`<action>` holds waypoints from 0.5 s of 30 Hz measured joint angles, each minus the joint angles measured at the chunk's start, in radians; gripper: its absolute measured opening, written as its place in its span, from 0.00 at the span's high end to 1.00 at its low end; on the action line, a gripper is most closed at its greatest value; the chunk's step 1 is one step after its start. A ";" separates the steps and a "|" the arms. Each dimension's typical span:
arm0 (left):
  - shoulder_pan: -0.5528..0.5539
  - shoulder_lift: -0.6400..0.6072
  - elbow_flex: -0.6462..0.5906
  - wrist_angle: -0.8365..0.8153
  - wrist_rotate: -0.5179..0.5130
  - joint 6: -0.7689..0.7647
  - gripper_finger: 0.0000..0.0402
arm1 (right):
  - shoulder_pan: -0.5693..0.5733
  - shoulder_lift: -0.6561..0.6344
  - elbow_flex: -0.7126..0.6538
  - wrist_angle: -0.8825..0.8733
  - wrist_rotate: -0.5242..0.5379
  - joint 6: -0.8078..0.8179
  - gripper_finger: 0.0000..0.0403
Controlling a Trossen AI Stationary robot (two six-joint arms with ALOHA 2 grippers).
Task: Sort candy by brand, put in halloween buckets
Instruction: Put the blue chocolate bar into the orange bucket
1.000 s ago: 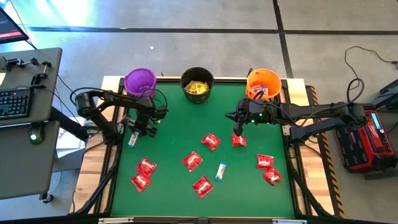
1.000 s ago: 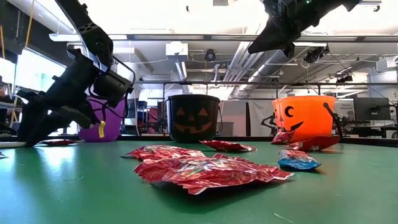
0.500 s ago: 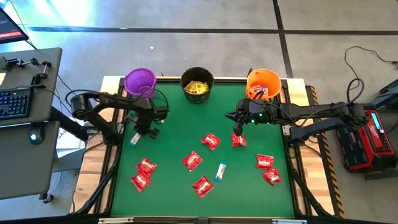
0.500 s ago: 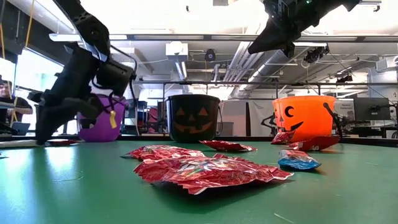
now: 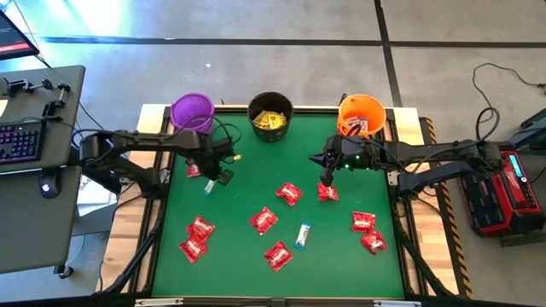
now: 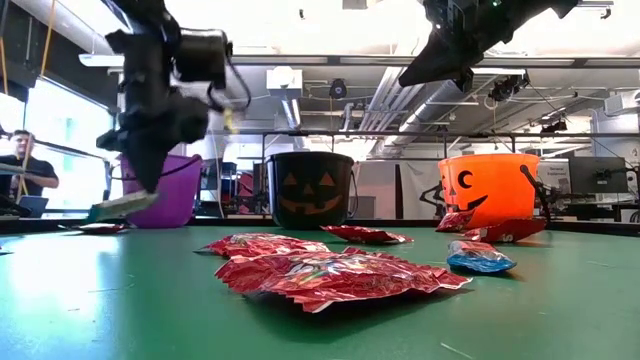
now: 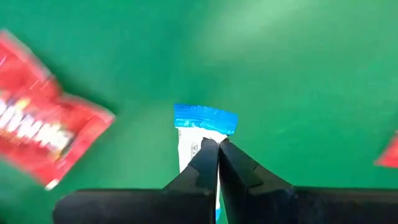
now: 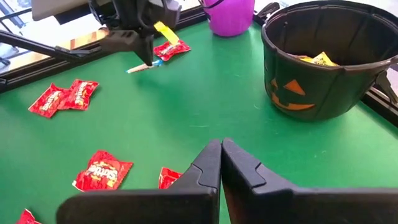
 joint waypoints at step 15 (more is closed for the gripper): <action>-0.060 -0.010 0.127 0.437 0.012 -0.064 1.00 | 0.000 0.000 0.000 0.000 -0.003 0.073 1.00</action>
